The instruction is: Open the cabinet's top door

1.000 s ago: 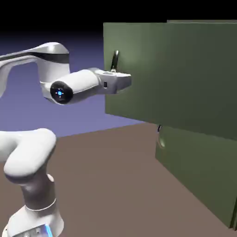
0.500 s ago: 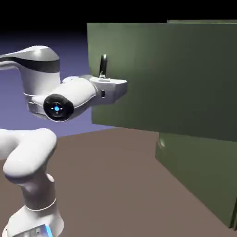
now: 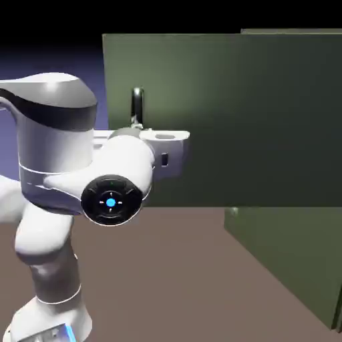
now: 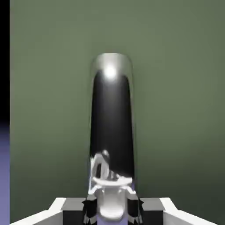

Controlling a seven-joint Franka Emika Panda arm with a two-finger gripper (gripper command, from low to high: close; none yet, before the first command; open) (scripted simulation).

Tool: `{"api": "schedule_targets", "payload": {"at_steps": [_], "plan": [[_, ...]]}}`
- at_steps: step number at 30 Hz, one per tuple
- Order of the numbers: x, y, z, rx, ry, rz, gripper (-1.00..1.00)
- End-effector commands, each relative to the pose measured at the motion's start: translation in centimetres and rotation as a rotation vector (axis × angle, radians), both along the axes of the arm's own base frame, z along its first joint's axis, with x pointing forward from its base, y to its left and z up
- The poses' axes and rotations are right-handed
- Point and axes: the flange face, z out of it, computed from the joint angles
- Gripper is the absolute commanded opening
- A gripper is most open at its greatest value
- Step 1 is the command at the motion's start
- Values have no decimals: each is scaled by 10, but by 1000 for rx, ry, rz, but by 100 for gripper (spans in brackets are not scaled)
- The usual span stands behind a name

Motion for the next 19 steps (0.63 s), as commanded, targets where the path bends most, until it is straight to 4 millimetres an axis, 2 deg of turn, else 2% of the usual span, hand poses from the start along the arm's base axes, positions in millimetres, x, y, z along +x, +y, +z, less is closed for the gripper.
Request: {"api": "schedule_targets", "payload": {"at_steps": [1,8,19], "plan": [[0,-10,0,0,0,19,-100],[1,-73,0,0,0,142,-100],[15,-154,0,0,0,303,-100]]}}
